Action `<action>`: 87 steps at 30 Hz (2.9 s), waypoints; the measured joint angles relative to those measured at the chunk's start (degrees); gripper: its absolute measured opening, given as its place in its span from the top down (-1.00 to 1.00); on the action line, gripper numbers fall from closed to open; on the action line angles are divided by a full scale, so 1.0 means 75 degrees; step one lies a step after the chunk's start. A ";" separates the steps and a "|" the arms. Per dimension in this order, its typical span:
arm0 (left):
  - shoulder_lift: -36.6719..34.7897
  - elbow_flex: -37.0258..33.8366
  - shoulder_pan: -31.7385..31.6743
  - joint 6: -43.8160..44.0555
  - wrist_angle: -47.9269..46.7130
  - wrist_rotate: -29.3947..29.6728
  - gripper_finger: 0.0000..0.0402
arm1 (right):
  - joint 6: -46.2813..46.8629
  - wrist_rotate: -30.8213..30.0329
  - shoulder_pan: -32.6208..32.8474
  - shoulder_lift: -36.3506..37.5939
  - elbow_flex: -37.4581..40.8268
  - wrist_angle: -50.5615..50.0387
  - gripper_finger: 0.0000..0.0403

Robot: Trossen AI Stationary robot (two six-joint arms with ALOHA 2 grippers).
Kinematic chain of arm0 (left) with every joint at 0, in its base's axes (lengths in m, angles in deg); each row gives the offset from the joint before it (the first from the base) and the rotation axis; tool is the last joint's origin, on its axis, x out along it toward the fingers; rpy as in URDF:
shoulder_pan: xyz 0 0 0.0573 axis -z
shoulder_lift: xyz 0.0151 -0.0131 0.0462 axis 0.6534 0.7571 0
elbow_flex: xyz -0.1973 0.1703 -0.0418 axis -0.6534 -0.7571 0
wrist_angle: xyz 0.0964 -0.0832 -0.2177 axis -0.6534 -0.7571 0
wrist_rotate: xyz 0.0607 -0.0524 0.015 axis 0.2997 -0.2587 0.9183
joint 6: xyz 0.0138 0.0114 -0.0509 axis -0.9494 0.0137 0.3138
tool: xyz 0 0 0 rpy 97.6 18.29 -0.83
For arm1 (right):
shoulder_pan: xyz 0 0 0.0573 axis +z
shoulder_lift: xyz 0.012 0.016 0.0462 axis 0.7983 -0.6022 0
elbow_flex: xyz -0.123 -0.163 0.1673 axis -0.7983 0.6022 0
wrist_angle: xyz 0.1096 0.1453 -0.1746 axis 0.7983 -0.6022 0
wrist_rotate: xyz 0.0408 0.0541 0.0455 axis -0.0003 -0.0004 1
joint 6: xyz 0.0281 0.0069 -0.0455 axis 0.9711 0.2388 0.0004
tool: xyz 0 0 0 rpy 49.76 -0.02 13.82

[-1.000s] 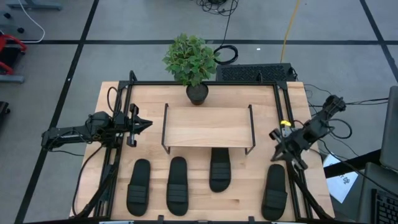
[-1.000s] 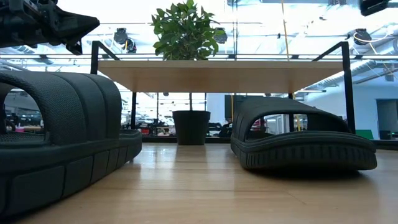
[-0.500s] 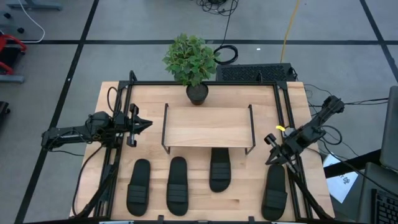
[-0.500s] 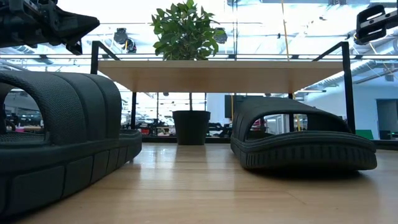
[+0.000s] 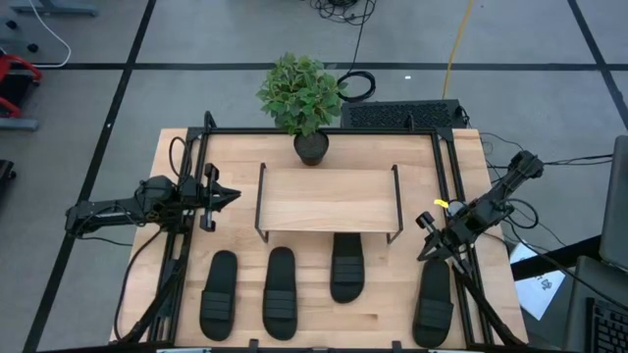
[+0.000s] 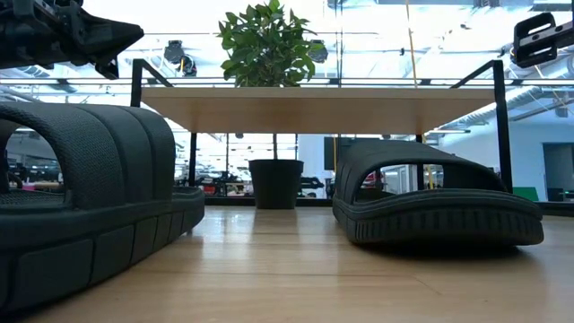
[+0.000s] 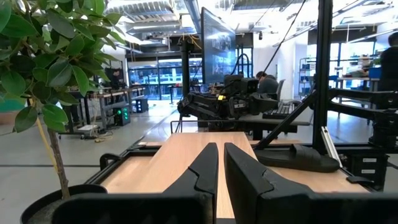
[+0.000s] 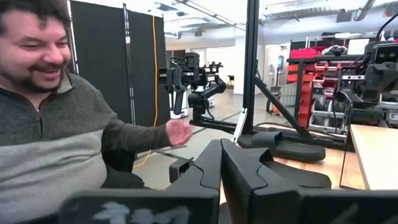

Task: Pick and place slides into the shelf
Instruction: Put the black slides under the shelf

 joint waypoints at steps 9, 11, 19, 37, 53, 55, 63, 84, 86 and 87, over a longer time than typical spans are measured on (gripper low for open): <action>0.0000 0.0000 0.0000 0.0043 0.0020 0.0000 0.85 | -0.0009 0.0000 0.0002 0.0000 0.0009 0.0137 1.00; 0.0003 0.0000 -0.0002 0.0225 0.0259 0.0000 0.85 | 0.0019 0.0000 0.0000 0.0000 0.0009 0.0137 1.00; 0.0003 0.0000 -0.0003 0.0470 0.1450 0.0000 0.85 | 0.0091 0.0000 0.0000 0.0000 0.0015 0.0132 1.00; 0.2547 0.0268 0.1670 -0.0827 0.2432 0.0474 0.85 | 0.0068 -0.0020 0.0001 -0.0003 0.0020 0.0126 1.00; 0.8485 0.5399 0.4572 -0.2427 -0.0860 0.7530 0.85 | 0.0539 -0.0026 0.0000 -0.0003 0.0020 -0.0046 1.00; 0.9009 0.5772 0.4666 -0.2423 -0.0893 0.7470 0.85 | 0.0546 -0.0026 0.0000 0.0000 0.0020 -0.0043 1.00; 1.0558 0.6772 0.5064 -0.1975 -0.0874 0.6679 0.85 | 0.0548 -0.0017 0.0000 0.0000 0.0020 -0.0075 1.00; 1.4207 0.9439 0.4908 -0.1670 -0.1665 0.5930 0.76 | 0.0744 -0.0029 0.0000 -0.0002 0.0020 -0.0190 1.00; 1.4426 0.9727 0.4845 -0.1509 -0.2240 0.6092 0.65 | 0.0746 -0.0031 0.0003 0.0000 0.0020 -0.0204 1.00; 1.4525 0.9848 0.4801 -0.1396 -0.2392 0.6123 0.57 | 0.0746 -0.0029 0.0000 -0.0001 0.0020 -0.0216 1.00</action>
